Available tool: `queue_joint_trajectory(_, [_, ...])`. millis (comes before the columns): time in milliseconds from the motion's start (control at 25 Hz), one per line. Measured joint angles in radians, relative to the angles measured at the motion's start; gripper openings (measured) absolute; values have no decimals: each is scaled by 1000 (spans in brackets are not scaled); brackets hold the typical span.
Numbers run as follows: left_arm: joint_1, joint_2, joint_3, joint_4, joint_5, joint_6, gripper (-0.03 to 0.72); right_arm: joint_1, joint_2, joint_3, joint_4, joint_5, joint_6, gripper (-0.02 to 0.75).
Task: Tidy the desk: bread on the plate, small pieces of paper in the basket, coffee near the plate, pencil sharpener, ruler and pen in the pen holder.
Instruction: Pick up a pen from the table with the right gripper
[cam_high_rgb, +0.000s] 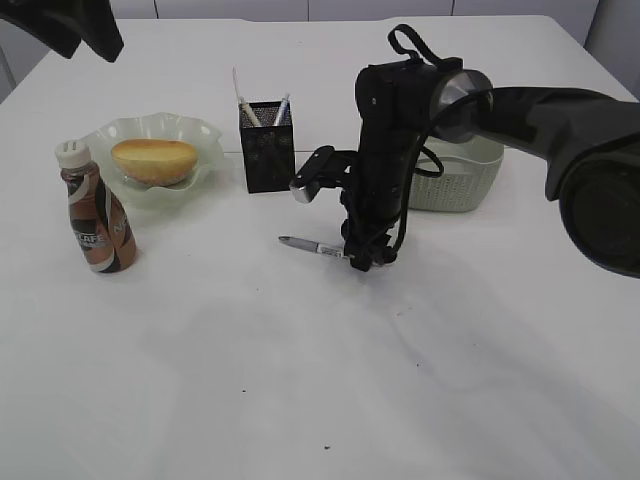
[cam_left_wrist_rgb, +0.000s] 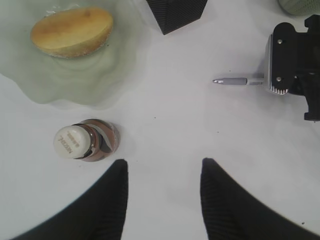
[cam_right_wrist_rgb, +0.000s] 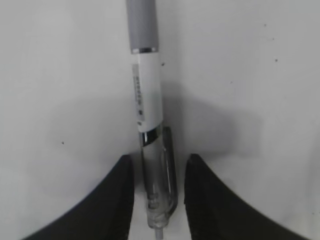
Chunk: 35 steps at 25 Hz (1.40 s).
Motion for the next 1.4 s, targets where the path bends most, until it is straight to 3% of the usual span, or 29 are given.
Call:
queue_joint_trajectory(200, [0,0,0,0,0,0,350,0,0,0,0,2,0,148])
queue_joint_trajectory(400, [0,0,0,0,0,0,345,0,0,-2,-4,0,0,93])
queue_joint_trajectory(1040, [0,0,0,6,0,0,343,0,-50,3,36,-2,162,88])
queue_joint_trajectory(1400, [0,0,0,7,0,0,342,8,-173,206,36,-2,249,88])
